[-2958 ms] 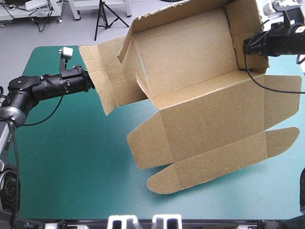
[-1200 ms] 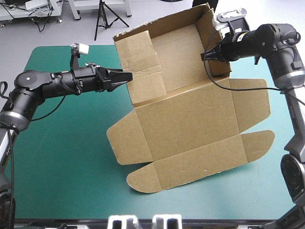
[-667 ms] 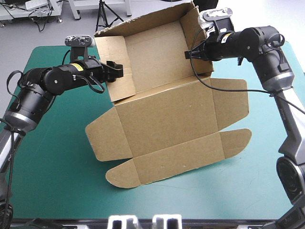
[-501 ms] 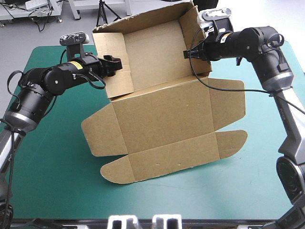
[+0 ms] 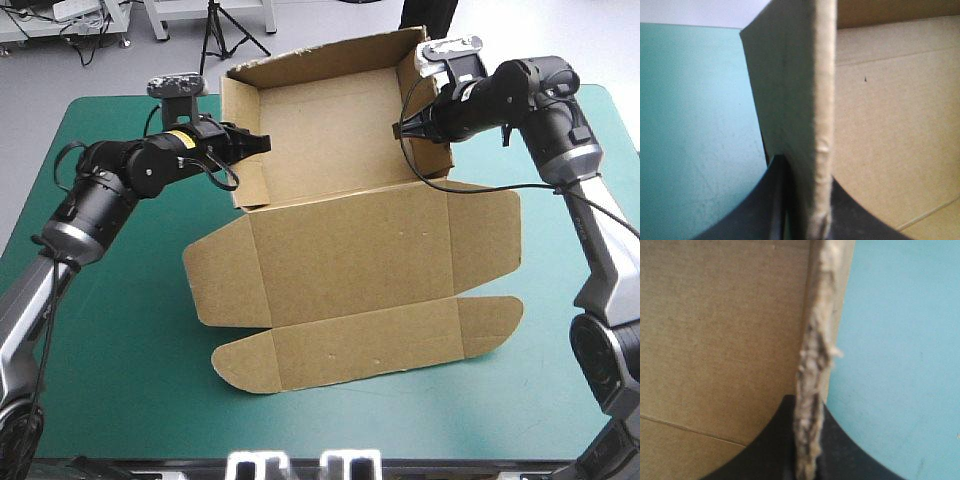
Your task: Fold the box
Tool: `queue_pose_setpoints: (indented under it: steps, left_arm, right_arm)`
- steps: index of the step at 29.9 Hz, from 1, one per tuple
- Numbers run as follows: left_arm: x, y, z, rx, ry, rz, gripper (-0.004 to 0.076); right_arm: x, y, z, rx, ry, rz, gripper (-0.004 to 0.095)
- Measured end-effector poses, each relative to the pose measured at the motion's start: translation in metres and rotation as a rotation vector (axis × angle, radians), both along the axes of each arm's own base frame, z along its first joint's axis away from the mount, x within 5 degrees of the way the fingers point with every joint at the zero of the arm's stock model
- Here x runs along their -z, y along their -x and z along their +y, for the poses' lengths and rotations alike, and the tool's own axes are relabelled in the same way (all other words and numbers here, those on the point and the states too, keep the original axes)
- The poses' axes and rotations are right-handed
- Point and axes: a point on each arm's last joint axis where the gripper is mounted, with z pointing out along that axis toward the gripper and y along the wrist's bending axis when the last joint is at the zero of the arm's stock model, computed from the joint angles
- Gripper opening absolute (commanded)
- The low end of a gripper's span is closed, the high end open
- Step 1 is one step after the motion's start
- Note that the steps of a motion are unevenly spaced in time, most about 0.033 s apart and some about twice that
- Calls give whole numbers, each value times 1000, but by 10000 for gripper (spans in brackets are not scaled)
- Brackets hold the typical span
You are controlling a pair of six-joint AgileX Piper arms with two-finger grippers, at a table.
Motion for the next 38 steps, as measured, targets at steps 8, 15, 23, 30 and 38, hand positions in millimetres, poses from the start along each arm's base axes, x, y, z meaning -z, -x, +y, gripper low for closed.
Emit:
queue_pose_setpoints:
  steps: [8, 15, 23, 30, 38]
  left_arm:
    - [59, -29, -25, 32, -24, 196, -6]
    - [71, -56, -41, 70, -87, 276, -8]
    - [75, -73, -50, 83, -235, 400, -8]
    - [100, -68, -57, 92, -324, 602, -8]
    - [111, -60, -67, 123, -410, 654, -8]
  right_arm:
    - [29, -9, -8, 66, 131, 152, -17]
    - [51, -23, -8, 105, 151, 206, -17]
    - [64, -30, -5, 133, 132, 251, -17]
    - [87, -26, -2, 128, 117, 344, -17]
    - [138, -12, -2, 132, 142, 531, -17]
